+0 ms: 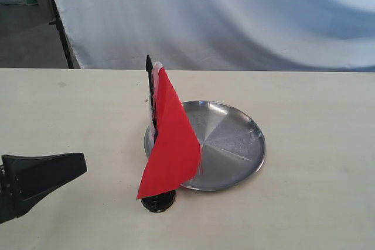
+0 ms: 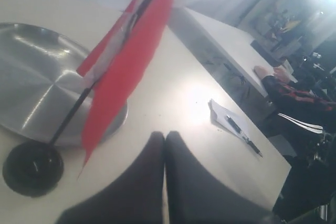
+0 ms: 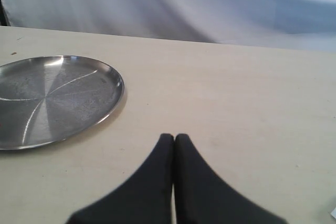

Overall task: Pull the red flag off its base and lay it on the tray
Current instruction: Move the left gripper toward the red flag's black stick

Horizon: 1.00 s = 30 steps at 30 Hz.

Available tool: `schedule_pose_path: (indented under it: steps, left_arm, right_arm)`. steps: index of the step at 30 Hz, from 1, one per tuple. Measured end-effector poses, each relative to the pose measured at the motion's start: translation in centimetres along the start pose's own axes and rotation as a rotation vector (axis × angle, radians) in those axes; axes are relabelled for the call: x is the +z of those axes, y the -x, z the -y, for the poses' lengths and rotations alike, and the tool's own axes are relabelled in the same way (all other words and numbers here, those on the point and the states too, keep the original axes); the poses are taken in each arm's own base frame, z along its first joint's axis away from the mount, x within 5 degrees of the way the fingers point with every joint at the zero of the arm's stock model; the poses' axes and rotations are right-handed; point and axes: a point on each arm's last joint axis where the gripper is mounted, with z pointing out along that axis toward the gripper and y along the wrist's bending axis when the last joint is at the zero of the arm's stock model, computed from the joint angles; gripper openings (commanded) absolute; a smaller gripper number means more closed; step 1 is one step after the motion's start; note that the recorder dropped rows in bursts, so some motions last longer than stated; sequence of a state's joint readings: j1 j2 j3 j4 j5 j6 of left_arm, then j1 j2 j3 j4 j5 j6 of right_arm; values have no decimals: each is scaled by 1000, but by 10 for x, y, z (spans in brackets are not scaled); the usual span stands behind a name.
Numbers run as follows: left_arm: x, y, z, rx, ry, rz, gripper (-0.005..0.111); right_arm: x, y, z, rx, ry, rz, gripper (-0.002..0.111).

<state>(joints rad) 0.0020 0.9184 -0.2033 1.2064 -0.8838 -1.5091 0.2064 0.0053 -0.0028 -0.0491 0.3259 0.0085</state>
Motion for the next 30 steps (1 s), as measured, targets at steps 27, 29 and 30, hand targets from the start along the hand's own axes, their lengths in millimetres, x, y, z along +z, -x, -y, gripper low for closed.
schedule_pose_path:
  steps: [27,29,30]
  left_arm:
    - [80,-10,-37,531,3,-226,66]
    - [81,-11,-42,532,37,-233,66]
    - [82,-11,-45,534,51,-231,66]
  right_arm:
    - [0,0,0,0,0,0,0]
    - [0,0,0,0,0,0,0]
    - [0,0,0,0,0,0,0]
